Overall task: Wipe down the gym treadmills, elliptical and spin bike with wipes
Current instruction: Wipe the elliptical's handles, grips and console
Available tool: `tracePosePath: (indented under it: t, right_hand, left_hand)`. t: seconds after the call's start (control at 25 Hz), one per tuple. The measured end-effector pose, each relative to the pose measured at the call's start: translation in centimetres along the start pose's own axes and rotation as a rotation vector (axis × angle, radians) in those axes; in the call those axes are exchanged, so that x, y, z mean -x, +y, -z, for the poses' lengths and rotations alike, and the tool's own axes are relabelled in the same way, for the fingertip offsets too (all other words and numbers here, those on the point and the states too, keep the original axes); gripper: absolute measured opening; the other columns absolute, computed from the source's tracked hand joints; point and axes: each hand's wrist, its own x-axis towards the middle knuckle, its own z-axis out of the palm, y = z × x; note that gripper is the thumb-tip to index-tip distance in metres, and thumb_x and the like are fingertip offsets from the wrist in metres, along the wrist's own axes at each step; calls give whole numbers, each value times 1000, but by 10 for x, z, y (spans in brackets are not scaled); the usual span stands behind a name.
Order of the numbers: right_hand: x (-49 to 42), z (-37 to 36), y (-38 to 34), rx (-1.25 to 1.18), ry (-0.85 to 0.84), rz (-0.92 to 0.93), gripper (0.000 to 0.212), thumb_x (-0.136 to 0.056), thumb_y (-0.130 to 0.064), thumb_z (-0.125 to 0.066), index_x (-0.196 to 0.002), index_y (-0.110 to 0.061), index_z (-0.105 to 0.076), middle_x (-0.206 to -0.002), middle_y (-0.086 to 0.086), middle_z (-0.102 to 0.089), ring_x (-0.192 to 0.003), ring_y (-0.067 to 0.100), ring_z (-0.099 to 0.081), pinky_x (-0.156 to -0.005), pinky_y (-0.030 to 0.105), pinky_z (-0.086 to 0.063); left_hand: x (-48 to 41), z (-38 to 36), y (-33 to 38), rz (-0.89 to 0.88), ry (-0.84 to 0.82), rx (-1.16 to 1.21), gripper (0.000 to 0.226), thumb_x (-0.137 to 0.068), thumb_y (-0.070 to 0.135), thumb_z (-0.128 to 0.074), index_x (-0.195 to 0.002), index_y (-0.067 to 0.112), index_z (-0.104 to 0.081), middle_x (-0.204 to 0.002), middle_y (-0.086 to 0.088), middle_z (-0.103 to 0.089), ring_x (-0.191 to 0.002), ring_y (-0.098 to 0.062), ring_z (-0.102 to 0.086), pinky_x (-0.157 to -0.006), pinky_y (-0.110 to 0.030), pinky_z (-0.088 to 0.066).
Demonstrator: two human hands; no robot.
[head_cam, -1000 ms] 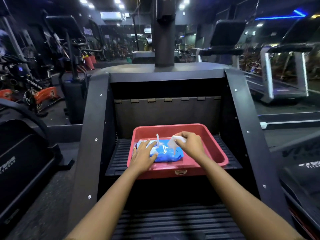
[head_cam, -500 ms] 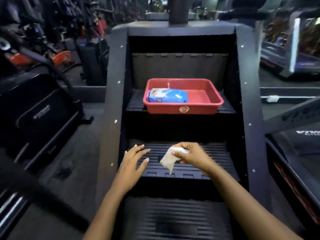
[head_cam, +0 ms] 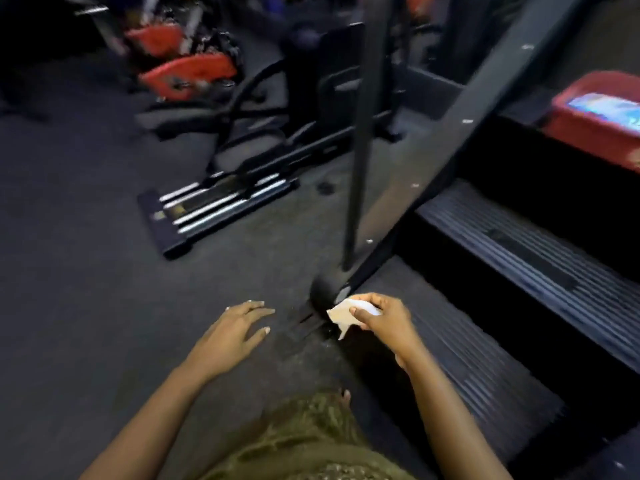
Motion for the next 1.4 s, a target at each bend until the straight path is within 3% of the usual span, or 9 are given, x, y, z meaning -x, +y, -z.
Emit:
tracePosePath:
  t: [0.16, 0.28, 0.48, 0.64, 0.84, 1.08, 1.28, 1.4]
  right_hand:
    - [6, -102, -46, 100, -295, 147, 19, -82, -12, -68, -83, -31, -69, -89, -8, -71, -83, 9, -64, -81, 34, -52]
    - [-2, -182, -88, 224, -477, 247, 15, -82, -13, -68, -89, -26, -71, -86, -8, -68, -80, 7, -61, -75, 24, -49]
    - [-44, -311, -155, 373, -638, 338, 17, -83, -16, -67, -99, -22, -71, -86, -5, -67, -78, 8, -58, -60, 9, -42]
    - [-98, -397, -208, 329, -568, 305, 17, -83, -15, -68, -100, -19, -71, -92, 1, -69, -81, 11, -60, -72, 25, -49]
    - [-160, -421, -249, 315, -409, 201, 18, -85, -13, -66, -102, -18, -70, -89, 0, -67, -77, 11, -59, -68, 24, -47]
    - [-281, -367, -273, 277, -134, 90, 18, -87, -15, -64, -105, -17, -68, -94, 2, -66, -75, 11, -61, -55, 11, -48]
    - [-401, -292, -305, 269, 73, 36, 20, -87, -19, -65, -107, -16, -67, -94, 5, -68, -74, 17, -64, -68, 27, -53]
    - [-462, -240, -326, 282, 189, 20, 20, -87, -20, -64, -107, -18, -68, -91, 4, -68, -69, 15, -64, -66, 24, -51]
  left_hand:
    - [85, 16, -76, 271, 97, 41, 44, -100, 38, -40, -143, 30, -37, -151, 8, -31, -138, -12, -30, -115, -35, -25]
    - [129, 22, -128, 419, 174, 102, 45, -100, 38, -41, -144, 29, -37, -151, 7, -31, -137, -13, -33, -111, -30, -28]
    - [159, 43, -237, 605, 213, 173, 46, -100, 38, -41, -145, 27, -37, -152, 4, -31, -137, -15, -33, -111, -30, -27]
    - [109, 105, -342, 548, 190, 101, 45, -101, 36, -40, -144, 22, -38, -151, -1, -33, -136, -18, -34, -113, -35, -28]
    - [-2, 152, -407, 338, 12, 46, 46, -101, 33, -41, -144, 17, -39, -146, -7, -39, -132, -24, -39, -111, -36, -29]
    - [-198, 210, -427, 30, -78, -31, 46, -101, 34, -42, -144, 18, -38, -146, -7, -38, -131, -26, -41, -106, -37, -36]
    - [-379, 278, -395, -146, -119, -97, 47, -98, 34, -47, -141, 16, -43, -142, -8, -44, -129, -26, -44, -106, -37, -35]
    - [-476, 315, -351, -259, -128, -146, 48, -99, 34, -46, -144, 16, -40, -139, -10, -44, -127, -27, -45, -104, -38, -37]
